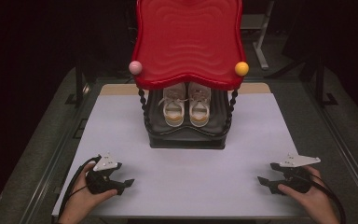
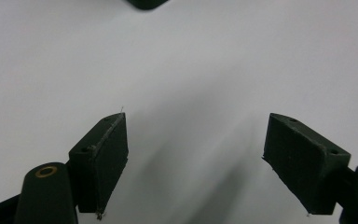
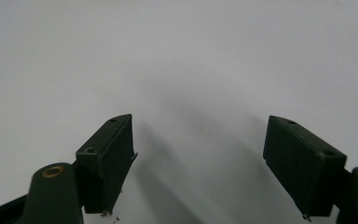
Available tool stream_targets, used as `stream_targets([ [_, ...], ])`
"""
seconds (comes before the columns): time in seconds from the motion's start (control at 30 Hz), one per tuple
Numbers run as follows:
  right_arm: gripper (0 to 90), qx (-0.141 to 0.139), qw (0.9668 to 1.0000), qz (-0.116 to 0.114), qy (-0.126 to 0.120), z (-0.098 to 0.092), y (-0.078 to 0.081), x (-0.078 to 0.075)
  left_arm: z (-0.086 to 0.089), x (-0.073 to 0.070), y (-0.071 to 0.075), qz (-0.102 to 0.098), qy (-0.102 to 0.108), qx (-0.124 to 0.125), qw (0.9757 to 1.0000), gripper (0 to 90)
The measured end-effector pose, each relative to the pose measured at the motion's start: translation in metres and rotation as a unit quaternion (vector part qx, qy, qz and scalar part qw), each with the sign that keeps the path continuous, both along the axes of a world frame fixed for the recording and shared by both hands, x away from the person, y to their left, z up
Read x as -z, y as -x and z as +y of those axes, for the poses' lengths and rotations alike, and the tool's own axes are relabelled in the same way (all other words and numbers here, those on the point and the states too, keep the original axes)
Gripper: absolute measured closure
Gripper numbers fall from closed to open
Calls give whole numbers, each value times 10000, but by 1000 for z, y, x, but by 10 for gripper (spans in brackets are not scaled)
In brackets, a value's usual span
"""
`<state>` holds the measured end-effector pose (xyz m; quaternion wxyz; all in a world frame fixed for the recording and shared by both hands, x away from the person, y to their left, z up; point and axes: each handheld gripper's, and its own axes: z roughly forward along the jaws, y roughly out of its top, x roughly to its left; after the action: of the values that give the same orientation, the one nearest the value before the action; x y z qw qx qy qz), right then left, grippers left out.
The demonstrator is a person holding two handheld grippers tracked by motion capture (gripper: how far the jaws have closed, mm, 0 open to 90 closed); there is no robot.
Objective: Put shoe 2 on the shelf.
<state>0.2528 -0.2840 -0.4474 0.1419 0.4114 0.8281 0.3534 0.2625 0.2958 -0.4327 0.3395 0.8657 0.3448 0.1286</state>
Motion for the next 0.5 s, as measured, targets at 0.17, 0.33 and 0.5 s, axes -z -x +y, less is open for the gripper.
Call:
stream_targets([
  [0.17, 222, 41, 9999, -108, 51, -6, 6, 6, 10, 11, 3, -65, -98, -102, 9999, 205],
  [0.33, 184, 53, 9998, -189, 80, -6, 7, 9, 15, 16, 5, -227, 66, -22, 9997, 180],
  [0.5, 169, 98, 9997, -193, 89, -6, 7, 9, 17, 18, 5, -297, 126, 17, 9995, 174],
])
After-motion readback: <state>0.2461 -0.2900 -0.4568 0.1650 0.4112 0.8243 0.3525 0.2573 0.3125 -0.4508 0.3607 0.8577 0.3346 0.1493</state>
